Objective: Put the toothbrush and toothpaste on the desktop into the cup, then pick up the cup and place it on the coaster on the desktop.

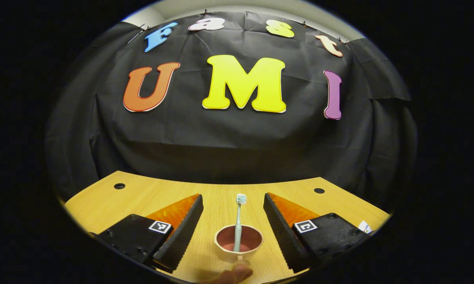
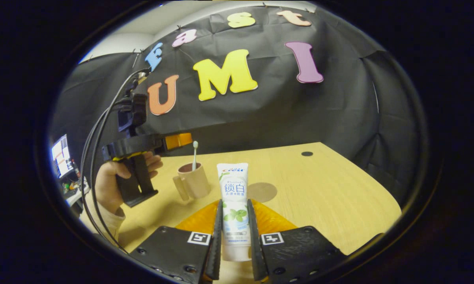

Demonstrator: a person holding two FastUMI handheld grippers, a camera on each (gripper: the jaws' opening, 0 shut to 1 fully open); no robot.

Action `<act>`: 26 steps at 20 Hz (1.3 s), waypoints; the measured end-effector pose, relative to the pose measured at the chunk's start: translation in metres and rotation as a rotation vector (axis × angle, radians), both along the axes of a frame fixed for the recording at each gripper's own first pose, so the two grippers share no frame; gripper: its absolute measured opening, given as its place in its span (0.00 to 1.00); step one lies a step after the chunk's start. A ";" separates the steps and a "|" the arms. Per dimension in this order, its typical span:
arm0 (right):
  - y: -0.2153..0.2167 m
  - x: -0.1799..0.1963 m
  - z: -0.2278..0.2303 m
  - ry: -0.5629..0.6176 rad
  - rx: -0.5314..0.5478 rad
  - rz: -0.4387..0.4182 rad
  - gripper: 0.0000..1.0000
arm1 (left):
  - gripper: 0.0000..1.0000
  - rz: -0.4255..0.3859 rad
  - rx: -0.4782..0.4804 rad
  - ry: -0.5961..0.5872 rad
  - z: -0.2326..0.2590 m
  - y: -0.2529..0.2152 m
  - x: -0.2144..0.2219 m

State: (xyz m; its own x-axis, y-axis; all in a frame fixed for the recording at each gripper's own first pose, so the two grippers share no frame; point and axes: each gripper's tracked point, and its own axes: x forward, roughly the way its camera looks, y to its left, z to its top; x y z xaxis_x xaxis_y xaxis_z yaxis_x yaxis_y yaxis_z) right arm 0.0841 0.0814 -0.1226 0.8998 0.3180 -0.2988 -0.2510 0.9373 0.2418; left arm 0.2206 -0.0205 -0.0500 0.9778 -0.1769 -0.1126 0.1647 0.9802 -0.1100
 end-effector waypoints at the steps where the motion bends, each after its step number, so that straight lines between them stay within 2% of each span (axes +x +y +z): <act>1: 0.005 0.009 0.012 -0.021 0.003 -0.004 0.31 | 0.99 0.005 -0.005 -0.005 0.003 0.005 -0.007; 5: 0.043 0.045 0.065 -0.114 0.065 0.009 0.34 | 0.99 0.023 -0.020 0.012 -0.002 0.031 -0.041; 7: 0.069 0.062 0.091 -0.157 0.101 0.043 0.31 | 0.99 0.035 -0.058 0.035 -0.014 0.044 -0.058; 9: 0.095 0.080 0.107 -0.185 0.125 0.070 0.31 | 0.98 0.028 -0.097 0.069 -0.033 0.051 -0.072; 13: 0.142 0.112 0.129 -0.265 0.121 0.081 0.31 | 0.98 0.048 -0.103 0.130 -0.070 0.070 -0.096; 15: 0.162 0.123 0.127 -0.286 0.111 0.079 0.31 | 0.98 0.037 -0.101 0.170 -0.086 0.073 -0.103; 18: 0.179 0.137 0.111 -0.214 0.144 0.081 0.32 | 0.98 0.025 -0.104 0.170 -0.094 0.079 -0.103; 22: 0.177 0.158 0.104 -0.192 0.127 0.052 0.34 | 0.98 0.029 -0.093 0.197 -0.109 0.085 -0.096; 25: 0.177 0.163 0.101 -0.206 0.110 0.045 0.31 | 0.98 0.008 -0.102 0.196 -0.108 0.079 -0.093; 26: 0.177 0.164 0.100 -0.206 0.106 0.045 0.35 | 0.98 0.002 -0.103 0.197 -0.109 0.078 -0.094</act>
State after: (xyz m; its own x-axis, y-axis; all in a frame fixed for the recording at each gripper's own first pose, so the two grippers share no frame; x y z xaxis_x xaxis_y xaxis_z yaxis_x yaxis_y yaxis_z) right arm 0.2478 0.2583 -0.0227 0.9223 0.3794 -0.0735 -0.3465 0.8960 0.2777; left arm 0.1264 0.0578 -0.1593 0.9391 -0.1954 -0.2828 0.1282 0.9625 -0.2391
